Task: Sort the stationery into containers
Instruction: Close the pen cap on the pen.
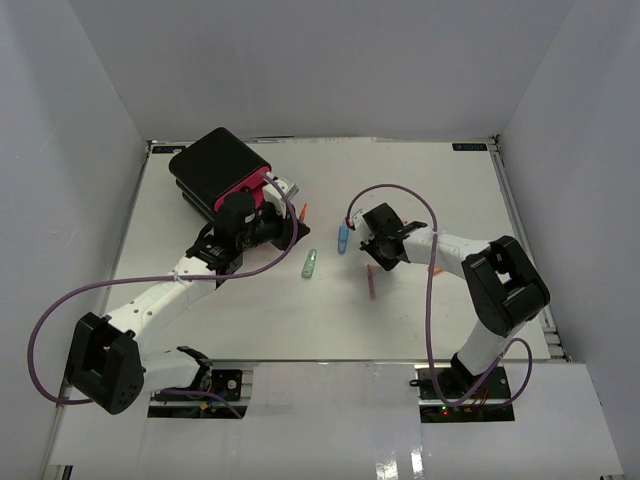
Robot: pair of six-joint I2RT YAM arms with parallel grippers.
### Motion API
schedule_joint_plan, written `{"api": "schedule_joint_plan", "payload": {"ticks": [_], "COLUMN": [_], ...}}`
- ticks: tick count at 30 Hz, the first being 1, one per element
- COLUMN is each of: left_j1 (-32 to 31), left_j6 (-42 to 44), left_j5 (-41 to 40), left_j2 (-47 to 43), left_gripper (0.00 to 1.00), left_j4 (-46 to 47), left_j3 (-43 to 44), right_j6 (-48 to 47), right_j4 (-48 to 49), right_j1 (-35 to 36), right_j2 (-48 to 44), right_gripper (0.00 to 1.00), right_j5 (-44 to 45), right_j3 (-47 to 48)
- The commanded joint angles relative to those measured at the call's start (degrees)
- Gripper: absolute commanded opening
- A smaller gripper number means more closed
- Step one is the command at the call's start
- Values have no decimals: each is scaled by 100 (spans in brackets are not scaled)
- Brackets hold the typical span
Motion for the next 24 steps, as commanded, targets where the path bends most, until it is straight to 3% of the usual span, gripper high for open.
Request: {"api": "schedule_joint_plan", "payload": {"ticks": [1, 13, 24], "left_j1": [-13, -13, -13], "left_j6": [108, 117, 117], "left_j5": [-71, -115, -133], "left_j2": [-140, -166, -166], "left_gripper": [25, 27, 27], "left_j4": [-10, -10, -10], "left_j3": [57, 57, 57], "right_j6": [-565, -671, -478], "right_j4": [-411, -358, 19], "right_j1": [-38, -73, -372], "right_j2": [147, 243, 323], "right_gripper": [21, 40, 41], "right_j5": [-340, 214, 241], "right_j3": [-244, 107, 151]}}
